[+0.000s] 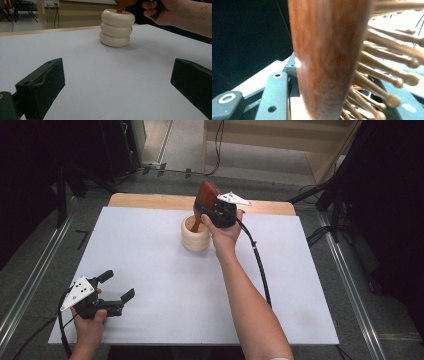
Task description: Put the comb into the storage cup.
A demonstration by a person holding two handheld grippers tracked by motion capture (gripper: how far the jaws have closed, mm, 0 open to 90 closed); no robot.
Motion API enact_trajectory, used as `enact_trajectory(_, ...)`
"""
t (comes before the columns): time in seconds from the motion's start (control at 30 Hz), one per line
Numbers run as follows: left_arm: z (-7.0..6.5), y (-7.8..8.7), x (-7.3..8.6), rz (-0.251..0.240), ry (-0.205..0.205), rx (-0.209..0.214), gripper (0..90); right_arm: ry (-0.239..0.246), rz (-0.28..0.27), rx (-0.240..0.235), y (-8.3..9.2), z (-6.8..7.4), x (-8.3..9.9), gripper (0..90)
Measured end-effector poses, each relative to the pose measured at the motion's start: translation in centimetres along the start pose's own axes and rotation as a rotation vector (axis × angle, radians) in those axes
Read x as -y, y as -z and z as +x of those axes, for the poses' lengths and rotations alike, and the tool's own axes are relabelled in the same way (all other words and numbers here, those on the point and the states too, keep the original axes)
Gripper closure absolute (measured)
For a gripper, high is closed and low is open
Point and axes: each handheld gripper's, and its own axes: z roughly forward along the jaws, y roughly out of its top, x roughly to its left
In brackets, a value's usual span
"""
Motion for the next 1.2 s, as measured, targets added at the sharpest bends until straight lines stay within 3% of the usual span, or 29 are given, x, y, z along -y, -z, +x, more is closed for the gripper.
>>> enact_trajectory(0.43, 0.0, 0.0, 0.0, 0.0, -0.001, -0.002, 0.0, -0.048, -0.003, 0.002, -0.4, -0.5, 1.1, 50.0)
enact_trajectory(0.63, 0.0, -0.1, 0.0, 0.001, -0.001, -0.004, 0.0, -0.111, -0.018, -0.017, -0.3, -1.0, 1.5, 50.0)
enact_trajectory(0.9, 0.0, -0.1, 0.0, 0.004, -0.002, -0.005, 0.0, -0.157, -0.02, -0.029, -0.5, -1.3, 2.0, 49.8)
enact_trajectory(1.1, -0.1, -0.1, 0.0, 0.011, -0.009, -0.009, 0.0, -0.236, -0.038, -0.036, -0.3, -2.4, 2.7, 48.6)
enact_trajectory(1.2, -0.1, -0.1, 0.0, 0.011, -0.01, -0.009, 0.0, -0.239, -0.034, -0.038, 0.0, -2.8, 2.8, 46.9)
